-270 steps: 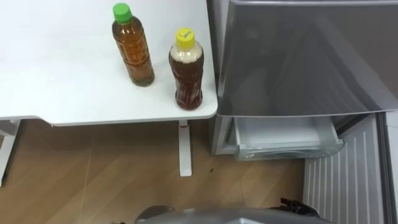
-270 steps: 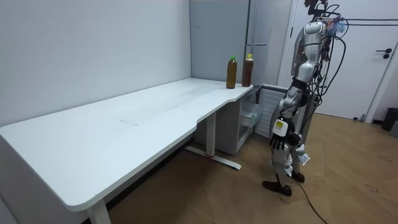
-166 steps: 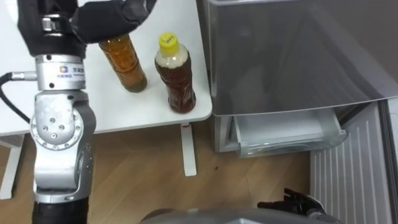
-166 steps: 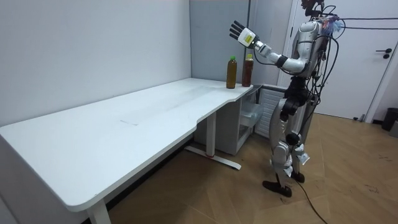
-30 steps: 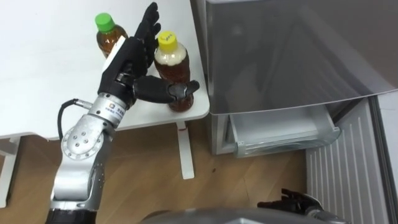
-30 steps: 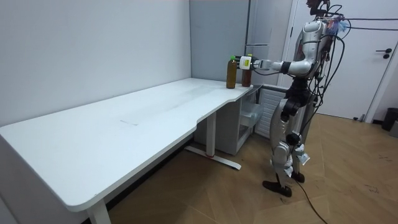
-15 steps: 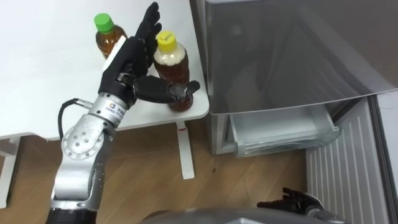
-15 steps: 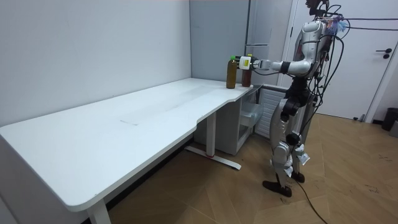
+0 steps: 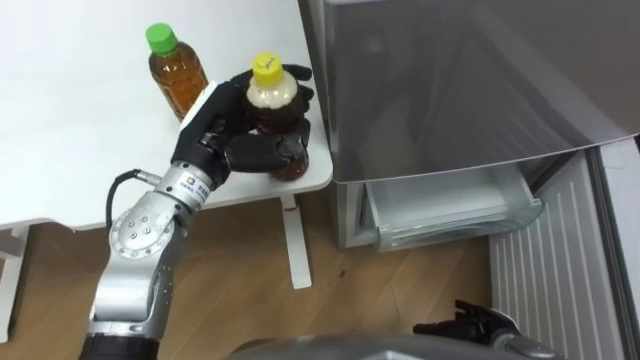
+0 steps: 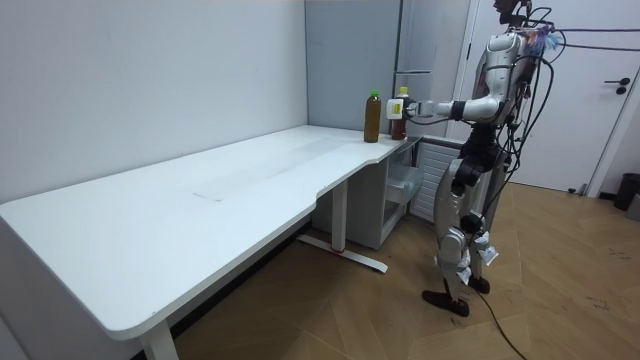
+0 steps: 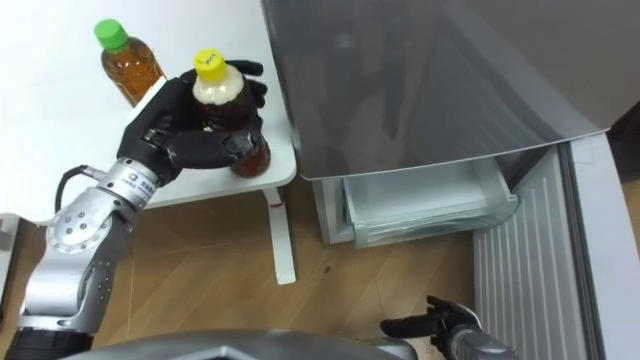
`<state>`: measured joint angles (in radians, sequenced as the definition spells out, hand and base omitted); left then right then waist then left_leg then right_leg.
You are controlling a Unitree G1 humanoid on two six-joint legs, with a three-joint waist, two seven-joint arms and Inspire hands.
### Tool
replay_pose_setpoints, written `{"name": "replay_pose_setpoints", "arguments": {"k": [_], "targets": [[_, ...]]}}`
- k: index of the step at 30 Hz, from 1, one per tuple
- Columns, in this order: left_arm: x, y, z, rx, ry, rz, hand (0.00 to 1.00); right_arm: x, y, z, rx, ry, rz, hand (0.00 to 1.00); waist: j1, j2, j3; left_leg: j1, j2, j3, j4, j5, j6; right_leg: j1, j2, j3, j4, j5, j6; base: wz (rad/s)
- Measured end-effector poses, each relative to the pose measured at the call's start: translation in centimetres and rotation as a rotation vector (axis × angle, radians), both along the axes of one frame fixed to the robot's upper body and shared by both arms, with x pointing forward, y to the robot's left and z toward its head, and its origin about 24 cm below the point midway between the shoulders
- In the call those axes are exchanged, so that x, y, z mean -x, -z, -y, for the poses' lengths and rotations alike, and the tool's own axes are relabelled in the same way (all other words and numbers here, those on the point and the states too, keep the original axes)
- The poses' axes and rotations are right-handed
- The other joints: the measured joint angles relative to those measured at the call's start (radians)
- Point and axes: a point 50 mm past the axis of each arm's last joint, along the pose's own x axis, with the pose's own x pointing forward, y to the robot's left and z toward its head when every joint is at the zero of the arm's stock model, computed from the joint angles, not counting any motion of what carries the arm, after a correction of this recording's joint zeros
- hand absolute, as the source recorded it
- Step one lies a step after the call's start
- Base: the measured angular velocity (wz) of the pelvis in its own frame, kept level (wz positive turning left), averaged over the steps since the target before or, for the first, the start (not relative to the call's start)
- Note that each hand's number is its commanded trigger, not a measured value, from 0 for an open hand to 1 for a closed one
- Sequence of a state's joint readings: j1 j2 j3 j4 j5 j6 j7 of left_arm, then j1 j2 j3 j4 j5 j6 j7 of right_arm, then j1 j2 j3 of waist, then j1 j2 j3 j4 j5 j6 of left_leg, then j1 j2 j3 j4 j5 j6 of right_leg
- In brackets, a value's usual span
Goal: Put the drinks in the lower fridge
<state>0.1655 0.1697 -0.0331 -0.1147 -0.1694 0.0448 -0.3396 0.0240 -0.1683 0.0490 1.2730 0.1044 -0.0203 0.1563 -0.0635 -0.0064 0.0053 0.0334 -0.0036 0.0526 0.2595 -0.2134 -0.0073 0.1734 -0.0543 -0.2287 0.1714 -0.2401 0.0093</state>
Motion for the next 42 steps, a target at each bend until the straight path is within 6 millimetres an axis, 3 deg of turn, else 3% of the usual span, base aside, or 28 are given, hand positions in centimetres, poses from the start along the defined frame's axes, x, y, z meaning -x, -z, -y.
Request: {"name": "replay_pose_setpoints", "arguments": {"k": [21,29,31,35,42], "targets": [[0.0,0.1,0.3,0.006,0.008,-0.007,1.00,-0.1,-0.1,-0.2,-0.014,-0.003,0.018,0.00,0.010,-0.004,0.0027,-0.003,0.001,0.002,0.000,0.000,0.000,0.001,0.001,0.004,0.002,0.000,0.000,0.00],[0.1,0.2,0.6,0.011,0.016,-0.010,1.00,-1.0,-0.1,-1.5,-0.085,-0.054,0.042,0.00,0.021,-0.010,0.0042,-0.010,0.006,0.000,0.015,0.000,-0.001,-0.003,0.005,-0.013,0.002,0.002,-0.003,0.03],[0.1,0.4,0.9,0.033,0.019,-0.017,1.00,-1.7,-0.2,-2.0,-0.117,-0.079,0.057,0.00,0.034,-0.003,0.0004,-0.016,0.007,0.001,0.016,0.000,-0.001,-0.015,0.005,-0.013,0.016,0.002,-0.003,0.00],[0.3,1.1,1.7,0.079,0.045,-0.050,1.00,-2.5,-0.4,-2.6,-0.157,-0.135,0.075,0.00,0.046,-0.001,0.0000,-0.012,0.007,0.001,0.017,0.000,0.000,-0.010,0.004,-0.012,0.016,0.002,-0.003,-0.01],[0.9,2.0,2.7,0.099,0.101,-0.096,1.00,-6.4,-2.2,-5.4,-0.260,-0.310,0.247,0.00,0.051,-0.006,0.0056,-0.027,0.007,-0.002,0.029,0.001,0.000,-0.015,0.004,-0.018,0.019,0.002,-0.004,0.02]]}}
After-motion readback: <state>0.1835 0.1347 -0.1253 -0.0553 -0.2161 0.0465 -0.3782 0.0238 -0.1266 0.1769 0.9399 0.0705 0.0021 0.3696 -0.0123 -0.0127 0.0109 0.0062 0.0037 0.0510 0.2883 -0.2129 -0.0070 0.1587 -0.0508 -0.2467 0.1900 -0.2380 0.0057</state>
